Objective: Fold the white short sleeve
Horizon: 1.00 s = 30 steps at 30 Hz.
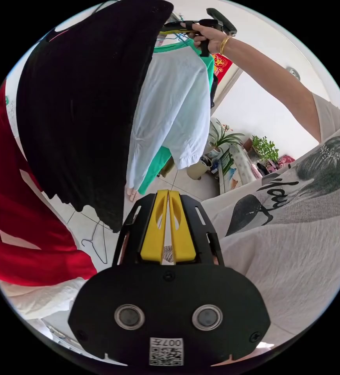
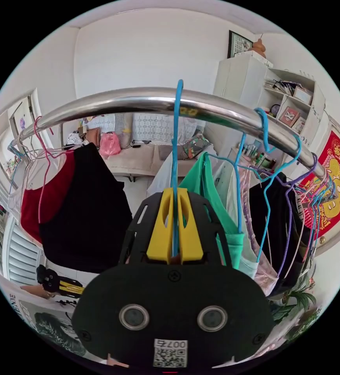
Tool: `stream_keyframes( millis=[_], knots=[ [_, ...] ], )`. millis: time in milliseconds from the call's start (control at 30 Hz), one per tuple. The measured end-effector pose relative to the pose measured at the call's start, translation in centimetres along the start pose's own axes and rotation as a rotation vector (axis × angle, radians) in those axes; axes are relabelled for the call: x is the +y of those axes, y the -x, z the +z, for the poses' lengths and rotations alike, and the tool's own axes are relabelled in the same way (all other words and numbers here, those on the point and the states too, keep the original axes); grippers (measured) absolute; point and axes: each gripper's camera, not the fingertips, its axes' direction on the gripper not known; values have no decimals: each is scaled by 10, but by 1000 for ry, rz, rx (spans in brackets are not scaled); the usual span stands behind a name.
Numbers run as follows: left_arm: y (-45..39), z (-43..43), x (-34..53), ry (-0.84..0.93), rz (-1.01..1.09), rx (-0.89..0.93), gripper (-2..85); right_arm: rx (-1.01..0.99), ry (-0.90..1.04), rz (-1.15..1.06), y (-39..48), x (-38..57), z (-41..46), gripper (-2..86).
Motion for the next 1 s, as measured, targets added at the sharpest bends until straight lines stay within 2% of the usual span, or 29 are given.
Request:
stream_keyframes(
  millis=[167,200,367,633,800,1000],
  knots=[
    [-12,-21,-9,-4,16,-5,-10,-19,-167,2,1,-20,-41,-1],
    [-15,-26,-12,-4,26,-2,-10,-35,-126,6,-1,-27,-41,-1],
    [-40,-48,-30,-11,93,9,-10,-110,-167,41,-16,-2,-48,-1],
    [-113,-70,-74,21,283,86,-9,-201,-302,154,-59,157,-122,-1],
    [-198,-95,-129,-61,488,111,7,-110,-310,257,-80,282,-212,-2],
    [-311,-121,-189,-219,591,210,57,105,-331,397,-67,399,-320,-2]
  ],
)
